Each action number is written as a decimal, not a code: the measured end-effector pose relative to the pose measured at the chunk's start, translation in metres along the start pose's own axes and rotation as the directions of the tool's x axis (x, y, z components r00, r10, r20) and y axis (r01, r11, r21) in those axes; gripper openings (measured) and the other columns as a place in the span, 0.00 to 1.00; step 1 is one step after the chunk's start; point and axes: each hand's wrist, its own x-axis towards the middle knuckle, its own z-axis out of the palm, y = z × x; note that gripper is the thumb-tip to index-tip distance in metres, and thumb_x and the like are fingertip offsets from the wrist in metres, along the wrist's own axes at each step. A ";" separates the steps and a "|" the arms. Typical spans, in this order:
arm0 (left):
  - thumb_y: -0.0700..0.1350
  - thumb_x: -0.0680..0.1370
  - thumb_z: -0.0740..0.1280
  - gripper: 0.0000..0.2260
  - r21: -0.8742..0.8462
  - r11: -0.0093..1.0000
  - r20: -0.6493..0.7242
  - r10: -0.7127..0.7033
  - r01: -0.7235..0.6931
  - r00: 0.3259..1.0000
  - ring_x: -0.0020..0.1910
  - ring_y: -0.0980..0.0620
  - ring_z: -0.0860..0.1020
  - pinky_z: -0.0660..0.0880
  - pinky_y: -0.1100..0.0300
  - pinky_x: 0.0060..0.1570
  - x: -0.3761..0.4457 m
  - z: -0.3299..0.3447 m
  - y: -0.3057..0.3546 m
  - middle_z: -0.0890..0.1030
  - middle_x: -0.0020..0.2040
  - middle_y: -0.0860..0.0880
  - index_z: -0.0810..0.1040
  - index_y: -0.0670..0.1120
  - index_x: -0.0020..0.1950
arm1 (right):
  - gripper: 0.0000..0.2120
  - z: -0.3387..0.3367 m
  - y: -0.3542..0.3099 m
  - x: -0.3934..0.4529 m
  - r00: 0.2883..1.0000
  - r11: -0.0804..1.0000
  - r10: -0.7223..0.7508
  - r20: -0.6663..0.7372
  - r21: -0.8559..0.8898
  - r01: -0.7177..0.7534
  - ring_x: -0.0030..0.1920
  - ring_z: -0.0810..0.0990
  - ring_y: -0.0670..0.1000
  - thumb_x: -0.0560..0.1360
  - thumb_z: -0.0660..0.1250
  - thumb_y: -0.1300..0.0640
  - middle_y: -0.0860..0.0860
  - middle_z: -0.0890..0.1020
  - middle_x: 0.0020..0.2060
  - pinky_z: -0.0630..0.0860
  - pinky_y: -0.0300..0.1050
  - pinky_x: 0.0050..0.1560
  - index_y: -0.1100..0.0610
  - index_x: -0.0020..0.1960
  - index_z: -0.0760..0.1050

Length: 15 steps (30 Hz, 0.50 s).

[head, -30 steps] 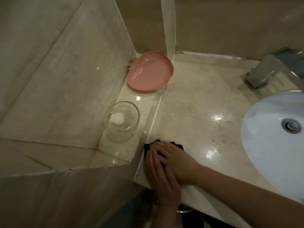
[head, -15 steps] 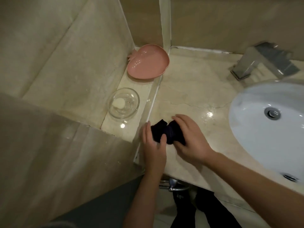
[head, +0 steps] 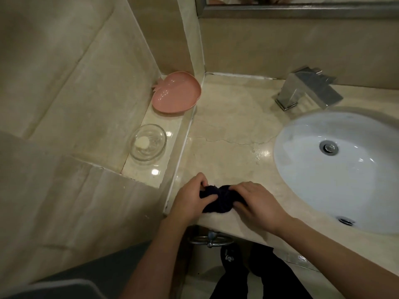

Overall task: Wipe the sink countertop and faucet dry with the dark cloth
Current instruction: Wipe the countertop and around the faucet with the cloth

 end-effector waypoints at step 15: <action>0.54 0.83 0.62 0.07 -0.284 0.959 -0.005 0.021 -0.022 1.000 0.41 0.55 0.81 0.77 0.56 0.40 0.014 0.009 0.029 0.81 0.40 0.52 0.74 0.53 0.48 | 0.11 -0.069 0.003 -0.020 0.833 0.507 0.242 0.497 0.668 -0.545 0.48 0.86 0.54 0.77 0.71 0.51 0.52 0.87 0.48 0.79 0.47 0.51 0.54 0.56 0.81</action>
